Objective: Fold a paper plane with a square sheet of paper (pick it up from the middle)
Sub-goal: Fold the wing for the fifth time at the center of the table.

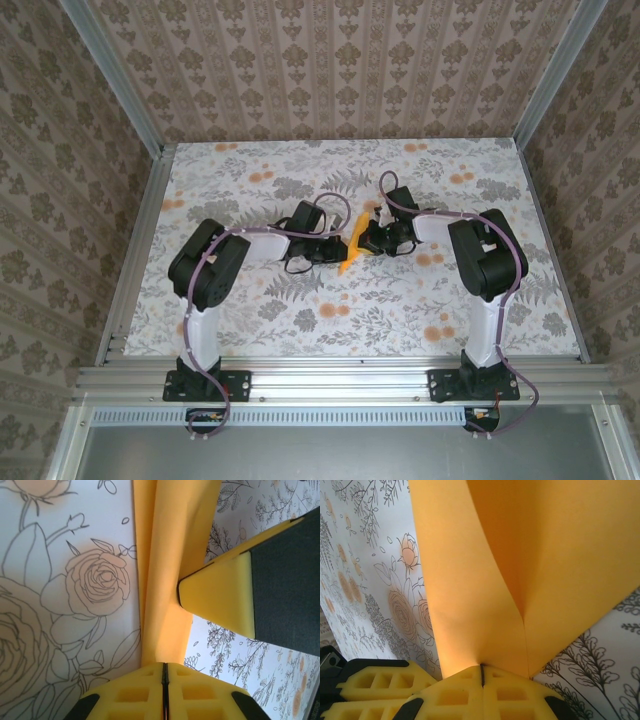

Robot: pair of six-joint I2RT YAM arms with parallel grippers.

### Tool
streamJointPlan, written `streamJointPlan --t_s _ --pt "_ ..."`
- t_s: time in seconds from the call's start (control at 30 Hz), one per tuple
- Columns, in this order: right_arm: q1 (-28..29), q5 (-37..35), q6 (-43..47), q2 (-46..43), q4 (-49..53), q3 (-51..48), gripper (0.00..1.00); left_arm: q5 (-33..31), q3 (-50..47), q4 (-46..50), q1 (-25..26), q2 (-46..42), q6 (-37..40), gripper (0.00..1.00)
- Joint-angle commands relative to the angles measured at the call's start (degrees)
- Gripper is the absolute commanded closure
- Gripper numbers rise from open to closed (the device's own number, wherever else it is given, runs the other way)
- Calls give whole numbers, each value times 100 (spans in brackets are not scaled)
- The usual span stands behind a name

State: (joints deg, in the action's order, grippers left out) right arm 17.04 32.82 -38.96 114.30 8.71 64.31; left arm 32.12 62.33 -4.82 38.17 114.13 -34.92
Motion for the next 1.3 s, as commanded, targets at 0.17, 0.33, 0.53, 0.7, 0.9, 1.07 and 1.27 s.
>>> streamJointPlan --t_s 0.17,0.33,0.53,0.7,0.9,1.07,1.27 --pt "-25 -1240 -77 725 928 -247 98 100 -288 736 232 -252 202 90" --pt "-30 -1309 -138 746 957 -279 99 -52 -265 993 398 -303 326 90" --pt "-21 -1383 -289 737 907 -360 100 -188 -254 1269 598 -342 434 90" --pt "-10 -1441 -469 735 790 -500 100 -329 -332 1346 746 -430 389 90" --pt "10 -1504 -600 731 712 -602 100 -568 -377 1531 949 -496 371 90" --pt "9 -1511 -652 717 640 -648 100 -701 -551 1636 1020 -621 342 90" --pt "7 -1386 -626 655 511 -680 100 -729 -511 1378 819 -1182 138 87"
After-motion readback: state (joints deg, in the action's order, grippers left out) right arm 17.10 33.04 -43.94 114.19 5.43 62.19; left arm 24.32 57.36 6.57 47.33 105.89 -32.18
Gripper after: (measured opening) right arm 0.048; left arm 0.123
